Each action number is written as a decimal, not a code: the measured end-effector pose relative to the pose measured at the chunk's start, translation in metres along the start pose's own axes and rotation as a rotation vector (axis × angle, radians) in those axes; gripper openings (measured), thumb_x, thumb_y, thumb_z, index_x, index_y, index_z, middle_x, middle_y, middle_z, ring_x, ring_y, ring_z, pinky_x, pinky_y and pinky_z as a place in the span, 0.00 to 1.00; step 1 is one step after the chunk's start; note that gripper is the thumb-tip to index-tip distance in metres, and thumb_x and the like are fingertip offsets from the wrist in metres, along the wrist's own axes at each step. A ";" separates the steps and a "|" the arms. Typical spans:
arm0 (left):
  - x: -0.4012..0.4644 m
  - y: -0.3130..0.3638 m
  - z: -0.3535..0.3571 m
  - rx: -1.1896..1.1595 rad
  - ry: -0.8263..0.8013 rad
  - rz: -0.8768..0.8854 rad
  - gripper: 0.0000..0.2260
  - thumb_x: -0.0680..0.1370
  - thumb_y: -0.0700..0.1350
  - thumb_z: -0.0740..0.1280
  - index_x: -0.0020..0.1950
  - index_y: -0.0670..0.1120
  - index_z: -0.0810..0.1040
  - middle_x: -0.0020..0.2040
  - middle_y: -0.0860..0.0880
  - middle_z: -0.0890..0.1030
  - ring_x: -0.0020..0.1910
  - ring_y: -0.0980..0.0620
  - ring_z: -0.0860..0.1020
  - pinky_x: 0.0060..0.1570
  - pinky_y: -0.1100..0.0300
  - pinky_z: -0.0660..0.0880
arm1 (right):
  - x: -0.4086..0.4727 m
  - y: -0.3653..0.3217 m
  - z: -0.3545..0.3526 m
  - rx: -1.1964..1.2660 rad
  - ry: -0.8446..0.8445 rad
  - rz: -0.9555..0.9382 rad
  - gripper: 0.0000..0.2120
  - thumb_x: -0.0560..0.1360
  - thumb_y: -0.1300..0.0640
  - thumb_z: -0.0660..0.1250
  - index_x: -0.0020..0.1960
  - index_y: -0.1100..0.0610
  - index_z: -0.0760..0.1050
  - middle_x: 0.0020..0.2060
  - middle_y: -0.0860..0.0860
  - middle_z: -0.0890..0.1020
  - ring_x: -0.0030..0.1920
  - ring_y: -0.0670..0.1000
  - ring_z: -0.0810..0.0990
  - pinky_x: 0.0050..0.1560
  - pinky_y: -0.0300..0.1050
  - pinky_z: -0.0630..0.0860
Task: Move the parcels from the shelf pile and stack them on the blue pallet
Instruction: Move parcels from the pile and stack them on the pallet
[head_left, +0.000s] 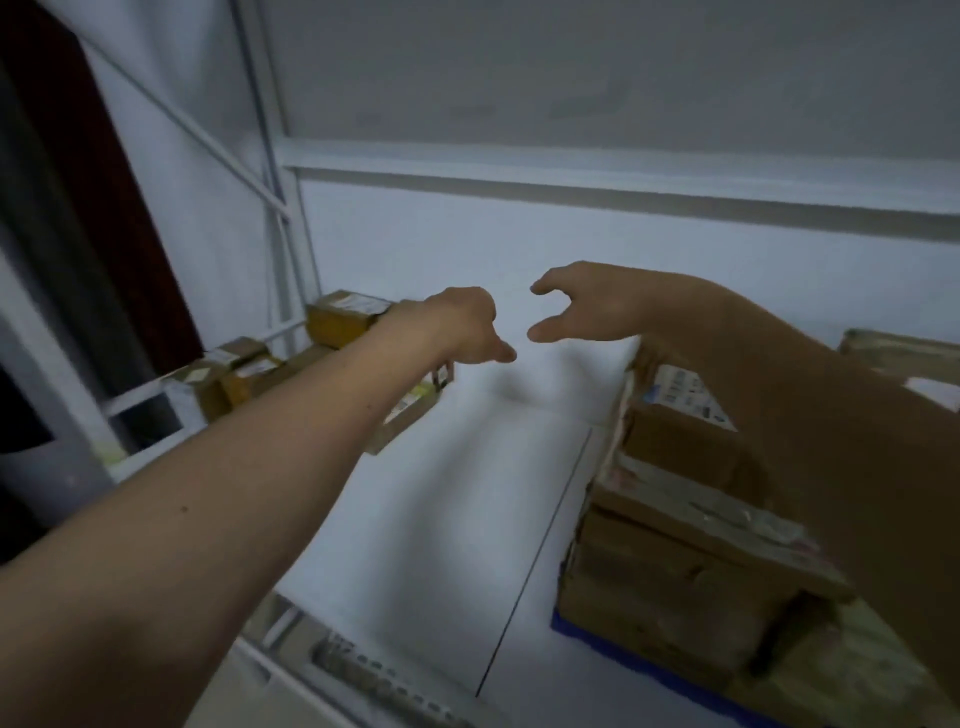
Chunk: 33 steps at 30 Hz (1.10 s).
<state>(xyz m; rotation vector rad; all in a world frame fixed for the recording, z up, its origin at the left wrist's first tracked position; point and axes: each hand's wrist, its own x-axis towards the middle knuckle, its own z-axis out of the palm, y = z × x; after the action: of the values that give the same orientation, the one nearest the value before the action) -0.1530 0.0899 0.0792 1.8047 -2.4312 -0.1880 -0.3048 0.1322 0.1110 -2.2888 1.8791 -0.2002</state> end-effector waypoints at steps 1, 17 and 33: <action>-0.010 -0.011 0.002 0.020 -0.012 -0.029 0.23 0.73 0.60 0.67 0.62 0.48 0.74 0.57 0.50 0.78 0.54 0.48 0.77 0.56 0.53 0.74 | 0.000 -0.014 0.005 0.000 -0.018 -0.033 0.31 0.77 0.45 0.64 0.75 0.54 0.59 0.74 0.50 0.62 0.71 0.53 0.64 0.69 0.47 0.64; -0.118 -0.189 0.053 -0.059 -0.126 -0.324 0.30 0.75 0.59 0.67 0.72 0.44 0.68 0.69 0.46 0.71 0.66 0.46 0.71 0.57 0.57 0.70 | 0.039 -0.167 0.126 0.085 -0.268 -0.249 0.22 0.76 0.47 0.66 0.66 0.56 0.70 0.62 0.55 0.76 0.60 0.56 0.76 0.62 0.53 0.74; -0.045 -0.365 0.052 -0.120 -0.147 -0.133 0.26 0.75 0.55 0.68 0.70 0.46 0.70 0.64 0.45 0.76 0.60 0.46 0.75 0.59 0.52 0.74 | 0.200 -0.245 0.236 0.096 -0.214 -0.002 0.27 0.75 0.46 0.64 0.66 0.63 0.68 0.48 0.53 0.71 0.50 0.54 0.70 0.45 0.42 0.69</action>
<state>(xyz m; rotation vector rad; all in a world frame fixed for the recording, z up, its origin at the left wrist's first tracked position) 0.1962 0.0303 -0.0326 1.9637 -2.3346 -0.4841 0.0192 -0.0057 -0.0674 -2.1546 1.7237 -0.0423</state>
